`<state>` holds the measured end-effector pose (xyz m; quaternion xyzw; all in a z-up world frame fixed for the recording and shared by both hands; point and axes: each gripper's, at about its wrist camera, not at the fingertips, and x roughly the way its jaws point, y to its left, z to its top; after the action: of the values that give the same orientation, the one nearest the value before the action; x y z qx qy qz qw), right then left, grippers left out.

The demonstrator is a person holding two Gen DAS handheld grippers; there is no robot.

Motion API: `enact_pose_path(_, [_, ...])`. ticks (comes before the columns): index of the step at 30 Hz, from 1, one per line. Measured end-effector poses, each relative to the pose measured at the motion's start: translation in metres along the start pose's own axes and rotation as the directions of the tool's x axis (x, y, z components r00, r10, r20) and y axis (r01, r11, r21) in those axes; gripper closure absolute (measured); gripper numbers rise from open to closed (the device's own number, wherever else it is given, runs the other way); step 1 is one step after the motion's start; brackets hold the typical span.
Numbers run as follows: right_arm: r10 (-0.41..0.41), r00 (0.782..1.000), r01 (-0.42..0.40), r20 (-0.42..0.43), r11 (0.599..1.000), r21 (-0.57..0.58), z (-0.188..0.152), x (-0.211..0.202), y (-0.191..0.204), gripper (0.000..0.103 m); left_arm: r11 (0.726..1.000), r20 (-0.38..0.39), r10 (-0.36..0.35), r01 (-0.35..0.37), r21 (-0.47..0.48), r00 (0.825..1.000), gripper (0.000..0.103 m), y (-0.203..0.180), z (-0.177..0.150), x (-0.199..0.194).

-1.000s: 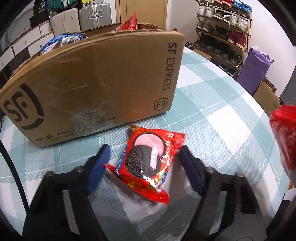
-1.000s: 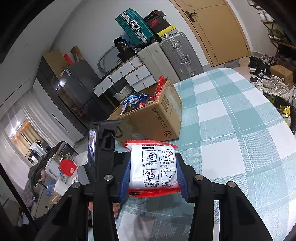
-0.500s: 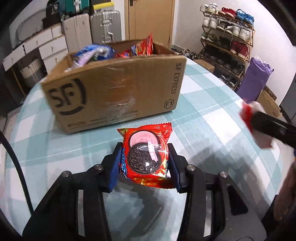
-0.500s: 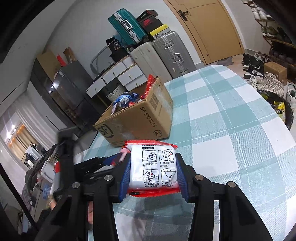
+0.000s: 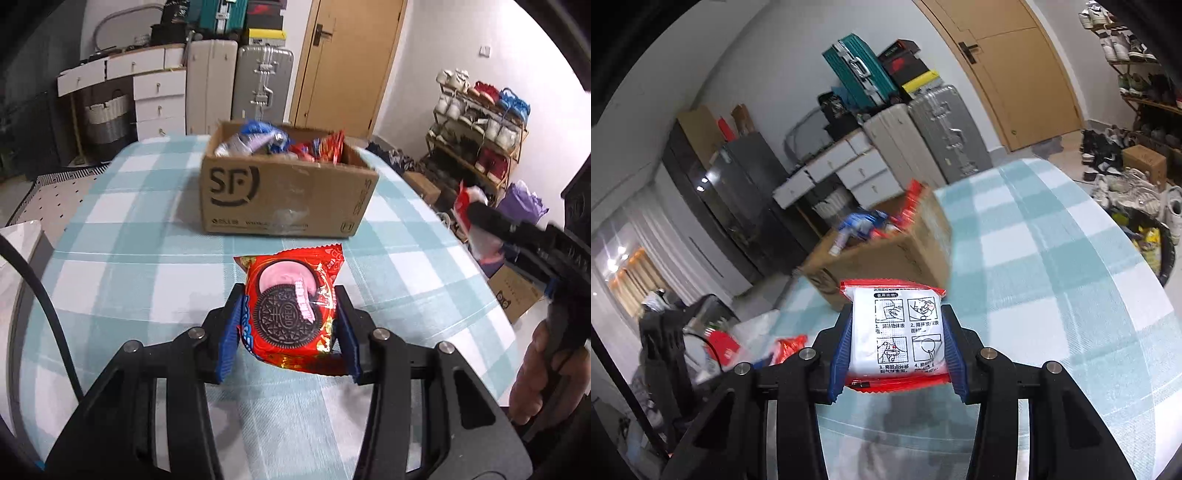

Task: Organize snacks
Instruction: 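Carry the white pack and red Oreo pack over the box with both grippers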

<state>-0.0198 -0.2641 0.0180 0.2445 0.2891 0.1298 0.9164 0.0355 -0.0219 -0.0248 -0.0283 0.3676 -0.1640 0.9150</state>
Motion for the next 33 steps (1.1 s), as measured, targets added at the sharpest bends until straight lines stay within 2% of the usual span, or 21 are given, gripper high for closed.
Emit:
enact_pose_path(3, [0.023,1.000,-0.023,0.014,0.999,-0.042,0.018,-0.015,0.026,0.058,1.000,0.047,0.025,-0.025,0.014,0.999,0.060,0.002,0.005,-0.026])
enact_pose_path(8, [0.068,0.997,-0.064,0.022,0.988,-0.144,0.046,-0.040,0.077,0.058,1.000,0.088,0.022,-0.024,0.020,0.996,0.060,0.007,0.022,-0.060])
enact_pose_path(13, [0.067,0.997,-0.056,0.040,0.971,-0.233,0.073,-0.059,0.113,0.058,0.999,0.111,0.024,-0.028,0.041,0.994,0.060,0.011,0.044,-0.089])
enact_pose_path(17, [0.035,0.998,-0.017,0.052,0.953,-0.302,0.104,-0.066,0.135,0.058,0.999,0.115,0.035,-0.039,0.031,0.993,0.060,0.017,0.072,-0.102])
enact_pose_path(20, [0.023,0.999,-0.008,0.044,0.944,-0.330,0.126,-0.062,0.144,0.058,0.997,0.107,0.059,-0.063,0.037,0.993,0.060,0.019,0.100,-0.100])
enact_pose_path(24, [0.033,0.998,-0.015,0.052,0.950,-0.311,0.164,-0.055,0.151,0.058,0.993,0.102,0.095,-0.102,0.066,0.990,0.060,0.013,0.141,-0.094])
enact_pose_path(26, [0.024,0.999,-0.008,0.046,0.944,-0.329,0.182,-0.048,0.157,0.058,0.995,0.087,0.079,-0.084,0.056,0.993,0.060,0.011,0.160,-0.088])
enact_pose_path(30, [-0.004,0.999,-0.009,-0.034,0.925,-0.381,0.203,-0.015,0.163,0.058,0.999,0.053,0.042,-0.043,0.008,0.998,0.060,0.013,0.197,-0.068])
enact_pose_path(33, [-0.036,0.995,-0.004,-0.095,0.919,-0.393,0.210,0.015,0.158,0.058,0.999,0.029,0.049,-0.049,-0.010,0.998,0.060,0.014,0.220,-0.045])
